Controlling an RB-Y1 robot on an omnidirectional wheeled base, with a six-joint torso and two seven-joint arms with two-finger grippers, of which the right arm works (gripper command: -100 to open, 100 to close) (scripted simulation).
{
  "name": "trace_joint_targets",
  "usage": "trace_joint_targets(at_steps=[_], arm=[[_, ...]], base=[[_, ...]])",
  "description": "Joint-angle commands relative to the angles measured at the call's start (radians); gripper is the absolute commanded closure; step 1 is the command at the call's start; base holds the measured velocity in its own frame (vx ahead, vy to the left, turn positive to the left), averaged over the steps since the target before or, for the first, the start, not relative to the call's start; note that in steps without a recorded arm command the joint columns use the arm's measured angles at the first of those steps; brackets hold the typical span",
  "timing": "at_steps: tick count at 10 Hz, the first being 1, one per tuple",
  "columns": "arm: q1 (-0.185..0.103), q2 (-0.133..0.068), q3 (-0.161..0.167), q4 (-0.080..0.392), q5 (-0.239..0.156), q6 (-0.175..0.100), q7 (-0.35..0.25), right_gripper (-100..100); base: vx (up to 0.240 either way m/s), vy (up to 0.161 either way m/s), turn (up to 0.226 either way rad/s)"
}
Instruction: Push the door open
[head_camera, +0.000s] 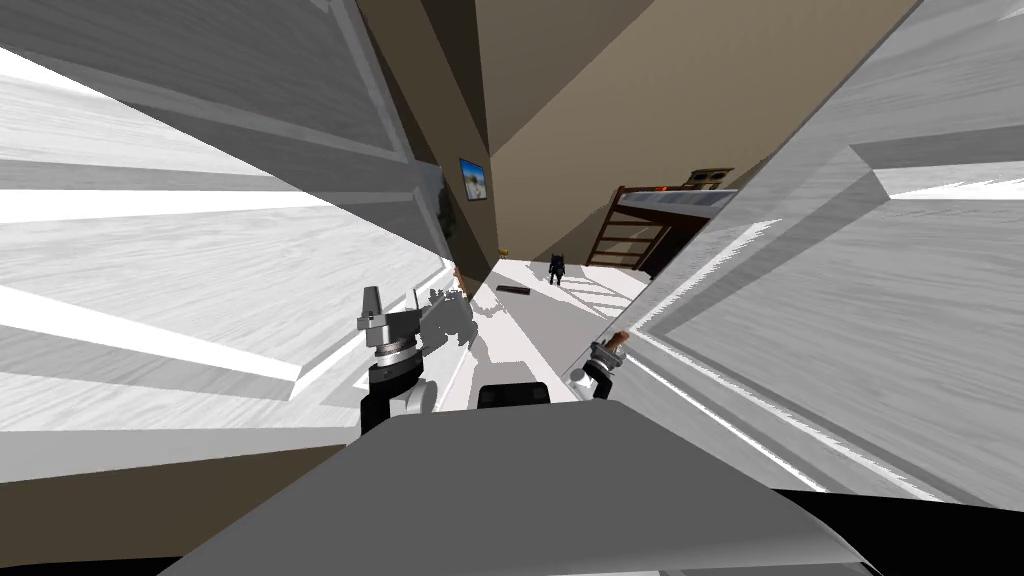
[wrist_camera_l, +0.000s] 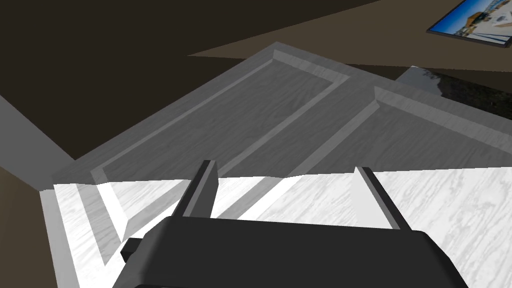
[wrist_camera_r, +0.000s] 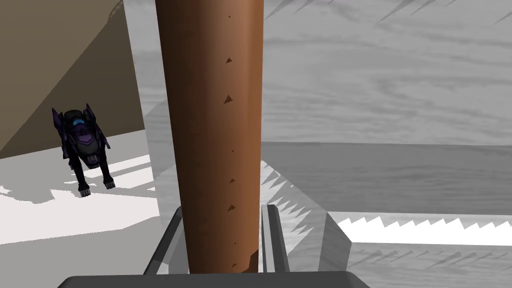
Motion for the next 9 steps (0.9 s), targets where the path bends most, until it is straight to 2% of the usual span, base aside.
trace_joint_targets(at_steps=[1, 3, 9], arm=[[0.006, -0.011, -0.024, -0.006, -0.015, -0.009, 0.008, 100], [0.008, -0.014, -0.036, -0.005, -0.024, -0.012, 0.01, 100], [0.015, -0.028, -0.112, 0.004, -0.083, -0.031, 0.025, 100]], base=[[0.178, -0.085, -0.047], [0.168, -0.074, -0.048], [0.2, -0.106, -0.066]])
